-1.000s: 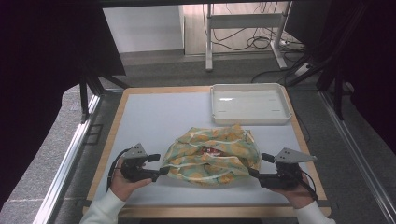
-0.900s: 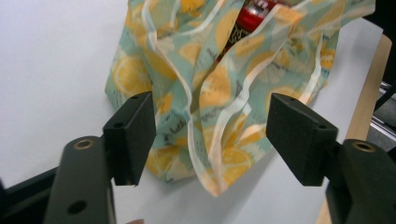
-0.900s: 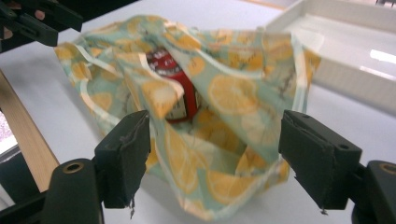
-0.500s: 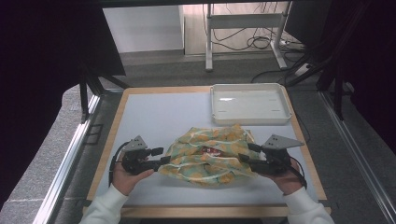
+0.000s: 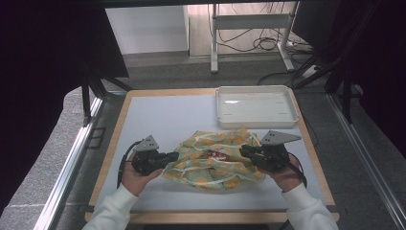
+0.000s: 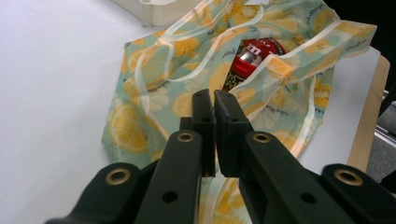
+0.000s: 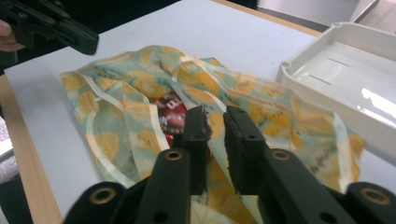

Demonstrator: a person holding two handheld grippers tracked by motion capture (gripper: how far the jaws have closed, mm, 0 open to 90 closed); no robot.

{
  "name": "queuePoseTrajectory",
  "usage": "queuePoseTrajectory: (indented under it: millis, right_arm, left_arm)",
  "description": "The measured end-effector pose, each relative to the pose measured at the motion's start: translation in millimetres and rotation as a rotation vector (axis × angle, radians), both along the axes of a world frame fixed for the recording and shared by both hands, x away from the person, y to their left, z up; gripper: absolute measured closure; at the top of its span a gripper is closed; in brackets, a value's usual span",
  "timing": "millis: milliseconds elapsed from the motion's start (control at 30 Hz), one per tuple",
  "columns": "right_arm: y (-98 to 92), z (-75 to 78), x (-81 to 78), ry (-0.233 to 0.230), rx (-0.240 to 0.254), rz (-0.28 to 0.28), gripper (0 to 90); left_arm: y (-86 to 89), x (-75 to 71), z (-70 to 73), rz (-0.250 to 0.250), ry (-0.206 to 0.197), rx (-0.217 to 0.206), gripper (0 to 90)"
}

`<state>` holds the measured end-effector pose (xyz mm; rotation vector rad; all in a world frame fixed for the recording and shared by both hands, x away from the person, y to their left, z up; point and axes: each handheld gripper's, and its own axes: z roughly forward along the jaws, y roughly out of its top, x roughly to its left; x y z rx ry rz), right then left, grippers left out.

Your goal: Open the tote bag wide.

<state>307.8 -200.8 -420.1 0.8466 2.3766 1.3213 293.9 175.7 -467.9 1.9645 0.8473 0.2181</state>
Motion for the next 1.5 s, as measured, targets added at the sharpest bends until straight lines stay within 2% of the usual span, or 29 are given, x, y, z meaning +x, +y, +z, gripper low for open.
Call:
queuePoseTrajectory:
  millis: [333,700,967,1233,1333,1500]
  right_arm:
    - [23.5,3.9,6.5,-0.004,-0.013,0.049,88.8]
    - [28.1,-0.9,6.2,0.014,-0.027,0.054,88.9]
    - [30.6,-10.6,5.3,0.041,-0.049,0.054,88.9]
    - [36.4,-14.7,2.1,0.047,-0.059,0.076,88.9]
    - [39.3,-17.3,0.8,0.055,-0.071,0.081,88.9]
    - [42.8,-31.0,1.2,0.087,-0.114,0.074,88.9]
  left_arm:
    - [-15.3,9.1,5.1,-0.018,0.0,0.012,90.0]
    - [-22.0,15.5,5.6,-0.024,0.008,0.009,90.0]
    - [-38.6,24.5,3.9,-0.051,0.022,0.018,90.0]
    - [-46.2,27.8,0.8,-0.071,0.034,0.031,90.0]
    - [-49.0,28.5,-1.2,-0.08,0.04,0.038,90.0]
    - [-54.9,30.6,-6.2,-0.092,0.054,0.051,90.0]
